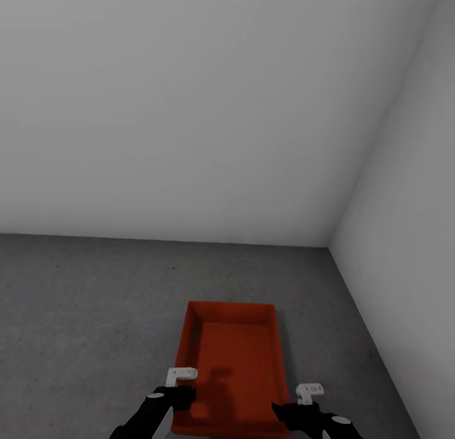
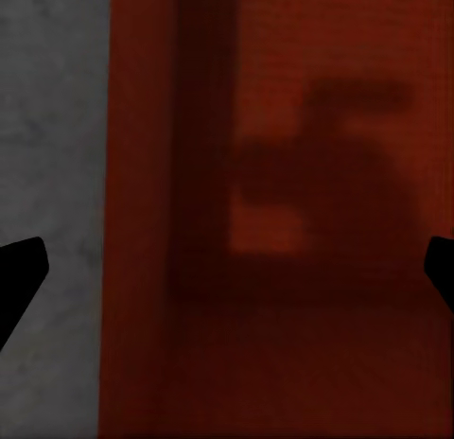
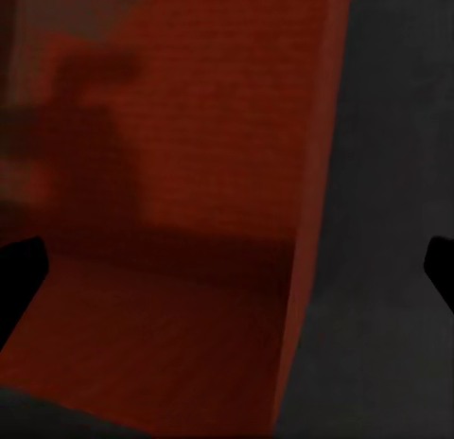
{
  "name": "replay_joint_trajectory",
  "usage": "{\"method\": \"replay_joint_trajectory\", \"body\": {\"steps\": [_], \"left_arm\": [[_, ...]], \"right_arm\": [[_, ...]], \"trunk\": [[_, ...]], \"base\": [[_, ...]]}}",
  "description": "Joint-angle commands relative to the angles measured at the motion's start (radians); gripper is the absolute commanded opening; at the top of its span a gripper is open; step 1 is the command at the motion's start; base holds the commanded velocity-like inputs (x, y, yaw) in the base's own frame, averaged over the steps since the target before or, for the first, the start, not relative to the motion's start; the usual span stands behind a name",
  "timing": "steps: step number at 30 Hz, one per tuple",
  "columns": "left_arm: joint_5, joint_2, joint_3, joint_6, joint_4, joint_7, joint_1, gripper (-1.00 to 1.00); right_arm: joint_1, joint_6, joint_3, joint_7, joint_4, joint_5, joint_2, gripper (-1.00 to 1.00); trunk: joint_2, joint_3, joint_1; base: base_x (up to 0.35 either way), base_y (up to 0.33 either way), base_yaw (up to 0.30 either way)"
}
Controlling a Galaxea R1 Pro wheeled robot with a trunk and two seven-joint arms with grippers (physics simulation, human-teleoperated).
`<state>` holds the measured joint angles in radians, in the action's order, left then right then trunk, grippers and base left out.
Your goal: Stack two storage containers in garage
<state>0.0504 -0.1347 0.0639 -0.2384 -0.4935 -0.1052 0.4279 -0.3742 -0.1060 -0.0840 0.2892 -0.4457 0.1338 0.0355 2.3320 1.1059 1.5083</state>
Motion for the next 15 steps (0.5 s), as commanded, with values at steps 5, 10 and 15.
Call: {"method": "replay_joint_trajectory", "body": {"steps": [5,10,15], "left_arm": [[0.005,0.001,0.007,-0.006,-0.002,-0.008,0.000,1.00],[0.005,0.001,0.007,-0.005,-0.002,-0.007,0.000,1.00],[0.005,0.001,0.007,-0.006,-0.002,-0.007,0.000,1.00]], "right_arm": [[0.000,-0.006,-0.006,-0.001,-0.002,0.010,0.001,1.00],[0.000,-0.006,-0.006,-0.001,-0.002,0.010,0.001,1.00],[0.000,-0.006,-0.006,-0.001,-0.001,0.010,0.001,1.00]], "trunk": [[-0.035,-0.015,-0.019],[-0.070,-0.031,-0.039],[-0.105,-0.046,-0.058]], "base": [[0.000,0.000,0.000],[-0.002,0.000,0.000],[-0.190,0.000,0.000]]}}
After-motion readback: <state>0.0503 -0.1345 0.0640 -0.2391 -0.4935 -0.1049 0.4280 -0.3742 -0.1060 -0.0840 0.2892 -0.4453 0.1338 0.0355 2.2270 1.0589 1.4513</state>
